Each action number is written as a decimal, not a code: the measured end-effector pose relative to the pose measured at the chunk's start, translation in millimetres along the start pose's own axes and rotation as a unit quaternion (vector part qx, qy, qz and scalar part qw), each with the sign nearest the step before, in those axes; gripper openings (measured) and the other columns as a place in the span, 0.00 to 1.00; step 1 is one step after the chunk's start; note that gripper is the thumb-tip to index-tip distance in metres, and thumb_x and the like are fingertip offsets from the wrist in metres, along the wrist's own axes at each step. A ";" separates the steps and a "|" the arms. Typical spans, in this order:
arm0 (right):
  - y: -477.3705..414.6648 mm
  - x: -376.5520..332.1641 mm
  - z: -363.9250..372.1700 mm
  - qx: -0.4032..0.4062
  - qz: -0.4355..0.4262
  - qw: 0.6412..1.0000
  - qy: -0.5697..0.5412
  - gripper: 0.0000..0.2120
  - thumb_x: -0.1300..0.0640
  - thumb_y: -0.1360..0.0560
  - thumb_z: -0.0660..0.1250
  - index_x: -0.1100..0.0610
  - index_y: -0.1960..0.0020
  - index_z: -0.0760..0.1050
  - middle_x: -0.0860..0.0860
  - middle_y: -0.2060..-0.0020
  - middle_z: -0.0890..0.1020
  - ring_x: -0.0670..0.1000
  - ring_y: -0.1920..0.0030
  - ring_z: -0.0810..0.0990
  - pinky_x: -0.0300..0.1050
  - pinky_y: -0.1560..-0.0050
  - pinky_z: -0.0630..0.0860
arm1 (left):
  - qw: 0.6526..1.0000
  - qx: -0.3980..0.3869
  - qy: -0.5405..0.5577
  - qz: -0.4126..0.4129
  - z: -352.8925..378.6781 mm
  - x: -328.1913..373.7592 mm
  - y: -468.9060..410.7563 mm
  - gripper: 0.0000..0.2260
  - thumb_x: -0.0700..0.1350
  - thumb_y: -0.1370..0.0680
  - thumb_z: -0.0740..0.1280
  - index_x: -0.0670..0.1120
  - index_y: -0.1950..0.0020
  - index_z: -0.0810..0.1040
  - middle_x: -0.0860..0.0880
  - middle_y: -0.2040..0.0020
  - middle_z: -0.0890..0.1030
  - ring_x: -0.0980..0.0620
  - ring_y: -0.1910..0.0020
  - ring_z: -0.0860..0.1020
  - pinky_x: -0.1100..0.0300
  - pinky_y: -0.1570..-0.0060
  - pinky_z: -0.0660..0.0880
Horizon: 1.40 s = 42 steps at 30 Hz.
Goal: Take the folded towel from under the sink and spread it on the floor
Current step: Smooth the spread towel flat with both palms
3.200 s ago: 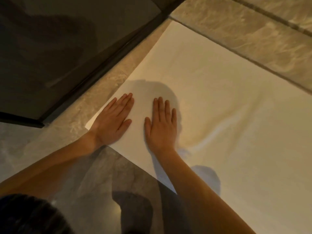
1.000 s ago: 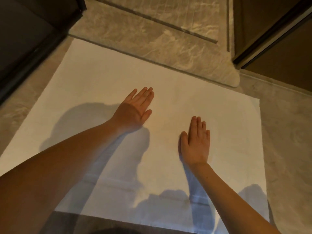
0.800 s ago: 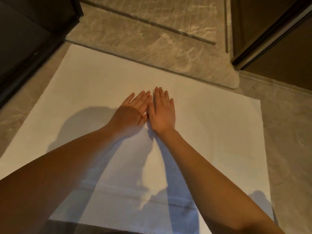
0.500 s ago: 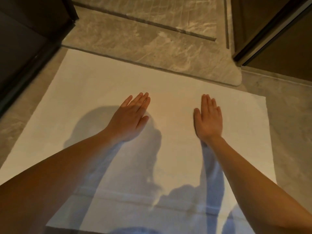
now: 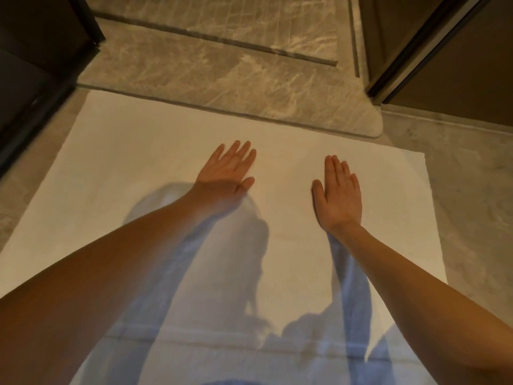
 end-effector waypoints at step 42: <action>170.9 -155.0 18.4 -0.013 -0.061 0.994 -0.088 0.29 0.48 0.19 0.48 0.60 0.21 0.54 0.56 0.22 0.56 0.56 0.21 0.52 0.55 0.22 0.47 | 0.998 -0.049 -0.001 0.033 12.1 14.3 214.4 0.27 0.52 0.17 0.49 0.42 0.20 0.55 0.43 0.20 0.56 0.45 0.21 0.52 0.44 0.23 0.51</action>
Point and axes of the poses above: each hand's wrist, its own y-axis away from the middle knuckle, its own z-axis out of the palm, x = y × z, the point moved 8 cm from there along -y, towards the middle knuckle
